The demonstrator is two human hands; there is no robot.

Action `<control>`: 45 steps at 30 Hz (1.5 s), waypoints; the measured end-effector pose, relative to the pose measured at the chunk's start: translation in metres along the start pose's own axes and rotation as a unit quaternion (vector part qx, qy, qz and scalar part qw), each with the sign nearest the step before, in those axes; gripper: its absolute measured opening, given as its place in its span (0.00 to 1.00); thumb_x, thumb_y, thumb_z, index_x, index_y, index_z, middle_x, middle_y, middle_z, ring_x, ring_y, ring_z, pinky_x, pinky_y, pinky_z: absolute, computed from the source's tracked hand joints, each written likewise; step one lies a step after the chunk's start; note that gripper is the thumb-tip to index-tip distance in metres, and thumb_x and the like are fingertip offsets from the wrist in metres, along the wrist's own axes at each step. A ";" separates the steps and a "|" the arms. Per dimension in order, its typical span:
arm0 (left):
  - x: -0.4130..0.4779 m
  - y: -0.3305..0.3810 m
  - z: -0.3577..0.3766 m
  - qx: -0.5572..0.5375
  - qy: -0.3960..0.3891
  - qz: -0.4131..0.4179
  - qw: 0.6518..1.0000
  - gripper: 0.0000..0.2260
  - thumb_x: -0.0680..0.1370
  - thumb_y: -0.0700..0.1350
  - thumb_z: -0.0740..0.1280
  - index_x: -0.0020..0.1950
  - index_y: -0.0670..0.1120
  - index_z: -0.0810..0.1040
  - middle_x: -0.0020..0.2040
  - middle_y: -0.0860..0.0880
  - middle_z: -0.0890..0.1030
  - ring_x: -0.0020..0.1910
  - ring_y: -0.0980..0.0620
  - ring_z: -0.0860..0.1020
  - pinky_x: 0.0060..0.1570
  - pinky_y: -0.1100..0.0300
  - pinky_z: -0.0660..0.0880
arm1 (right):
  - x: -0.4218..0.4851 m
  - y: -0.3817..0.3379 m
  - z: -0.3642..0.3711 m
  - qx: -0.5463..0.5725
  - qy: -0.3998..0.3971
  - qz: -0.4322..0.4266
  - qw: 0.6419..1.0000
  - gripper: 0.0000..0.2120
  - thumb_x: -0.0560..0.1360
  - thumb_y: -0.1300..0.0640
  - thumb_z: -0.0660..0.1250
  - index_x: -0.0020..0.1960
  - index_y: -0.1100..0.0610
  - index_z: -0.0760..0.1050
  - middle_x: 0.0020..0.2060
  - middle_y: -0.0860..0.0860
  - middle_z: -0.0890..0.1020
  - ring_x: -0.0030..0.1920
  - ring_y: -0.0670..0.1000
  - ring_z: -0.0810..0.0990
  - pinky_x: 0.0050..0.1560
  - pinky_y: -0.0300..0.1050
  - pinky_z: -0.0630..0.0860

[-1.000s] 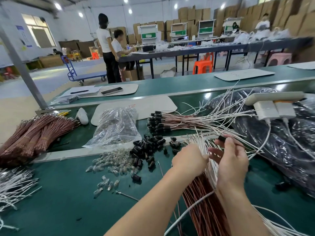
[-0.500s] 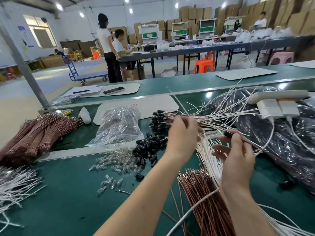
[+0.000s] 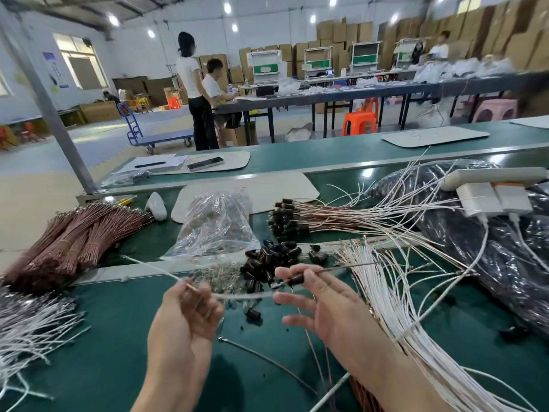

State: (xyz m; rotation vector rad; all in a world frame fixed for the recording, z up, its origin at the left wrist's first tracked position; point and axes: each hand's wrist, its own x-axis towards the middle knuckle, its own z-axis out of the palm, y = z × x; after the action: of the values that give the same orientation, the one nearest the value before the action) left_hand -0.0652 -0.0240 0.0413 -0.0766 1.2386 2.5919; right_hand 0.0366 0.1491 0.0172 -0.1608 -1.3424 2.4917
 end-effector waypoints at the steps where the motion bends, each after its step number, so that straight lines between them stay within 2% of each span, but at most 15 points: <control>1: 0.002 -0.001 -0.005 0.008 0.003 0.001 1.000 0.11 0.84 0.45 0.59 0.42 0.49 0.73 0.31 0.52 0.76 0.26 0.56 0.72 0.25 0.64 0.74 | 0.001 0.002 0.001 -0.009 0.007 0.006 1.000 0.11 0.78 0.56 0.66 0.55 0.58 0.84 0.62 0.58 0.82 0.52 0.60 0.86 0.44 0.49 0.83; 5: 0.010 0.006 -0.018 -0.019 0.004 0.016 1.000 0.10 0.84 0.46 0.60 0.43 0.49 0.73 0.31 0.53 0.74 0.26 0.56 0.70 0.25 0.64 0.72 | 0.000 0.009 0.004 -0.032 0.014 0.059 0.998 0.10 0.76 0.55 0.67 0.51 0.56 0.85 0.56 0.60 0.84 0.45 0.58 0.86 0.41 0.49 0.83; 9: 0.014 0.005 -0.023 -0.036 0.008 -0.007 0.999 0.07 0.83 0.45 0.60 0.46 0.49 0.72 0.31 0.53 0.71 0.26 0.55 0.68 0.24 0.64 0.71 | 0.000 0.012 0.008 -0.067 0.035 0.046 0.996 0.10 0.74 0.54 0.67 0.49 0.54 0.86 0.56 0.60 0.85 0.51 0.59 0.85 0.51 0.52 0.82; 11: 0.016 0.004 -0.026 -0.041 0.014 -0.012 0.999 0.06 0.83 0.45 0.61 0.46 0.49 0.72 0.30 0.53 0.70 0.27 0.56 0.68 0.24 0.64 0.69 | 0.001 0.011 0.009 -0.084 0.056 0.039 0.994 0.10 0.75 0.54 0.66 0.49 0.55 0.86 0.56 0.59 0.85 0.53 0.60 0.85 0.53 0.51 0.82; 14: 0.019 0.008 -0.030 -0.064 0.019 -0.016 0.998 0.06 0.82 0.44 0.61 0.45 0.49 0.72 0.31 0.54 0.69 0.27 0.56 0.66 0.24 0.65 0.68 | 0.004 0.014 0.005 -0.096 0.085 0.042 0.991 0.11 0.78 0.58 0.64 0.54 0.62 0.83 0.54 0.62 0.85 0.55 0.61 0.85 0.56 0.50 0.82; 17: 0.021 0.010 -0.031 -0.069 0.021 -0.007 0.997 0.07 0.83 0.45 0.61 0.46 0.49 0.73 0.32 0.53 0.72 0.27 0.57 0.68 0.25 0.65 0.70 | 0.005 0.018 0.004 -0.105 0.087 0.047 0.990 0.11 0.81 0.62 0.62 0.55 0.64 0.82 0.53 0.62 0.85 0.55 0.60 0.85 0.55 0.46 0.82; 19: 0.020 0.005 -0.028 -0.013 0.024 0.011 1.000 0.08 0.84 0.48 0.62 0.48 0.48 0.76 0.35 0.52 0.78 0.28 0.56 0.73 0.26 0.63 0.73 | 0.007 0.018 0.006 -0.109 0.092 0.029 0.989 0.11 0.80 0.60 0.64 0.52 0.62 0.84 0.52 0.61 0.86 0.56 0.59 0.85 0.55 0.44 0.82; 21: 0.014 -0.007 -0.023 0.089 0.006 0.033 0.995 0.10 0.83 0.51 0.64 0.50 0.46 0.79 0.36 0.49 0.81 0.31 0.55 0.78 0.28 0.60 0.76 | 0.007 0.018 0.007 -0.127 0.096 0.000 0.987 0.11 0.77 0.56 0.65 0.49 0.59 0.86 0.52 0.58 0.86 0.56 0.56 0.84 0.57 0.43 0.81; 25: 0.000 -0.034 -0.015 0.222 -0.124 0.036 0.966 0.17 0.72 0.55 0.69 0.50 0.43 0.80 0.39 0.46 0.84 0.34 0.49 0.81 0.31 0.58 0.79 | 0.005 0.019 0.009 -0.184 0.064 -0.038 0.980 0.11 0.76 0.51 0.65 0.51 0.52 0.85 0.53 0.54 0.86 0.58 0.52 0.84 0.57 0.40 0.79; 28: -0.002 -0.045 -0.015 0.272 -0.153 0.038 0.949 0.17 0.71 0.53 0.70 0.50 0.41 0.79 0.42 0.43 0.85 0.37 0.48 0.83 0.33 0.57 0.80 | 0.003 0.021 0.011 -0.195 0.036 -0.038 0.979 0.11 0.78 0.50 0.65 0.52 0.52 0.85 0.53 0.55 0.86 0.57 0.53 0.84 0.57 0.42 0.80; 32: 0.000 -0.047 -0.016 0.270 -0.137 0.057 0.951 0.15 0.73 0.50 0.68 0.51 0.39 0.79 0.43 0.43 0.86 0.37 0.49 0.83 0.32 0.58 0.80 | 0.005 0.017 0.009 -0.143 0.072 -0.040 0.986 0.10 0.75 0.52 0.66 0.50 0.51 0.85 0.51 0.57 0.86 0.51 0.57 0.86 0.48 0.43 0.82; 36: 0.006 -0.038 -0.019 0.224 -0.080 0.095 0.967 0.13 0.74 0.49 0.67 0.50 0.40 0.80 0.43 0.44 0.86 0.35 0.51 0.82 0.31 0.60 0.80 | 0.008 0.010 0.002 -0.009 0.127 -0.042 0.991 0.10 0.75 0.60 0.66 0.50 0.58 0.86 0.51 0.62 0.86 0.45 0.57 0.87 0.42 0.42 0.83; 39: 0.007 -0.034 -0.020 0.214 -0.083 0.108 0.967 0.12 0.75 0.49 0.67 0.50 0.41 0.80 0.42 0.45 0.86 0.35 0.52 0.82 0.31 0.60 0.80 | 0.009 0.009 -0.002 0.045 0.156 -0.030 0.986 0.11 0.79 0.65 0.63 0.53 0.63 0.84 0.51 0.64 0.85 0.45 0.57 0.87 0.42 0.43 0.83; 42: 0.004 -0.036 -0.020 0.254 -0.117 0.136 0.950 0.12 0.75 0.48 0.66 0.50 0.41 0.81 0.43 0.44 0.86 0.36 0.51 0.81 0.32 0.60 0.79 | 0.009 0.009 -0.002 0.076 0.169 -0.020 0.983 0.09 0.78 0.64 0.65 0.54 0.64 0.83 0.51 0.63 0.85 0.46 0.57 0.87 0.42 0.42 0.83; 45: -0.002 -0.038 -0.019 0.316 -0.142 0.211 0.914 0.09 0.77 0.48 0.65 0.48 0.45 0.81 0.43 0.48 0.85 0.37 0.53 0.81 0.35 0.62 0.79 | 0.009 0.008 -0.002 0.092 0.167 -0.022 0.981 0.08 0.71 0.63 0.70 0.47 0.62 0.85 0.47 0.62 0.86 0.44 0.56 0.87 0.41 0.40 0.83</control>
State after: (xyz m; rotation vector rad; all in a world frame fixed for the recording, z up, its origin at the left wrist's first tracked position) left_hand -0.0541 -0.0162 0.0005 0.7384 2.0694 2.2390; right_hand 0.0268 0.1495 0.0102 -0.4782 -0.9656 2.4010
